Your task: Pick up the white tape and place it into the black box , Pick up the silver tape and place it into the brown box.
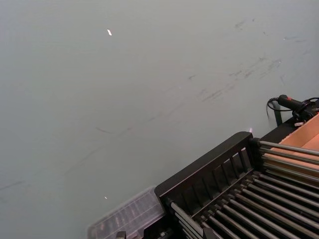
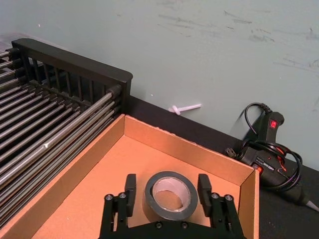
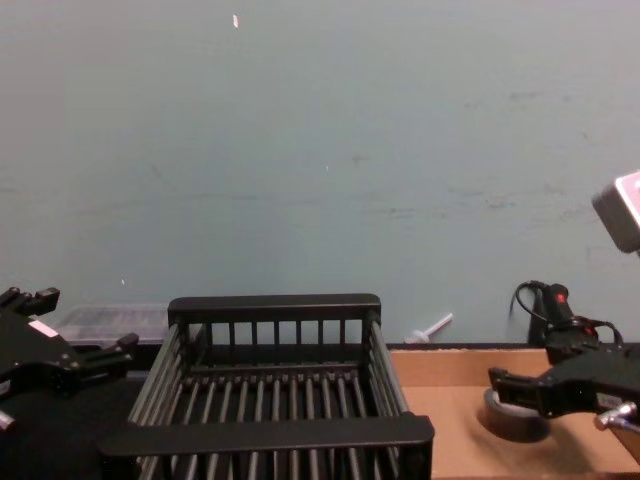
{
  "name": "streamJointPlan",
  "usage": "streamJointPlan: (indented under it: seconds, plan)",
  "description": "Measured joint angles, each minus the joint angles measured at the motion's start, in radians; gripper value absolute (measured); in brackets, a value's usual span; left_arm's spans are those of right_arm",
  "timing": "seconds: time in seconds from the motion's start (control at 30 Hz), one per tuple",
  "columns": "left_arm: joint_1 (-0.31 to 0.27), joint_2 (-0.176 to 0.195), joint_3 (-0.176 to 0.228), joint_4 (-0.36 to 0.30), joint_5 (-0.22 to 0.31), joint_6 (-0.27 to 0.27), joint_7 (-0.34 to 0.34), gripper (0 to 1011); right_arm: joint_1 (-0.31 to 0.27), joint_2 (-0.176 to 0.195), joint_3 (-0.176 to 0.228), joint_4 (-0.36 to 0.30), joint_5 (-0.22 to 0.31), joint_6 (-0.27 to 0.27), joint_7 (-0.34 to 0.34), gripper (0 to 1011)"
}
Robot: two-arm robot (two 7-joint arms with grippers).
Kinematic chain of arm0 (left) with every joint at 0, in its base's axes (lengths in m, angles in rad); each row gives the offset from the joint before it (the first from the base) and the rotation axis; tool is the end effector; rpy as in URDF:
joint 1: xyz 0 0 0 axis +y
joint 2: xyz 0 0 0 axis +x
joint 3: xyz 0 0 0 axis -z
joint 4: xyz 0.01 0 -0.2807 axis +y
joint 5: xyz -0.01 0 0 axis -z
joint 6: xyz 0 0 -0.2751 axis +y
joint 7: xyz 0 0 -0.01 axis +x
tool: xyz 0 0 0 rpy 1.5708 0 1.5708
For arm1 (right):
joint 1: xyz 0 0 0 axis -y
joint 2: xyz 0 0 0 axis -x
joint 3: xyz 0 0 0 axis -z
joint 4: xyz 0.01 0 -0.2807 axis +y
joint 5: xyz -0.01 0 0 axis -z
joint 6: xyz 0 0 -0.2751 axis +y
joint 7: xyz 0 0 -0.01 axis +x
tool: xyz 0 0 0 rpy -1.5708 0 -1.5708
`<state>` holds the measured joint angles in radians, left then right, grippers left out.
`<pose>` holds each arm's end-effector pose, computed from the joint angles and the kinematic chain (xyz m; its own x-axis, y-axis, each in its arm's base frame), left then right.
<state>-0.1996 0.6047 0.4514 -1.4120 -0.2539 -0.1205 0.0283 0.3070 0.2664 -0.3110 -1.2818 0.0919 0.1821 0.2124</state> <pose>0.3247 0.0863 -0.2883 0.2922 0.8803 0.3738 -0.9553 0.2873 0.0702 0.3695 -0.0155 -0.2843 0.4136 -0.8907 0.1887 0.8919 0.3548 -0.2803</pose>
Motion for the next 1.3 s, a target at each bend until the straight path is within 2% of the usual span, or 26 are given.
streamJointPlan:
  seconds: [0.03,0.23,0.33,0.5,0.73,1.17,1.3]
  plan:
    - [0.000,0.000,0.000,0.000,0.000,0.000,0.000,1001,0.000,0.000,0.000,0.000,0.000,0.000,0.000,764]
    - [0.000,0.000,0.000,0.000,0.000,0.000,0.000,1001,0.000,0.000,0.000,-0.001,0.001,0.001,0.000,961]
    - [0.000,0.000,0.000,0.000,0.000,0.000,0.000,1002,0.000,0.000,0.000,-0.001,0.001,0.001,0.000,1002]
    - [0.000,0.000,0.000,0.000,0.000,0.000,0.000,1001,-0.008,0.002,0.008,-0.013,0.001,0.001,0.014,1002]
    - [0.000,0.000,0.000,0.000,0.000,0.000,0.000,1001,-0.052,0.016,0.033,-0.076,0.001,0.008,0.038,1002]
    - [0.000,0.000,0.000,0.000,0.000,0.000,0.000,1001,-0.212,0.094,0.084,-0.255,0.026,-0.014,0.091,1002]
    - [0.000,0.000,0.000,0.000,0.000,0.000,0.000,1001,-0.282,0.132,0.100,-0.318,0.041,-0.040,0.113,1002]
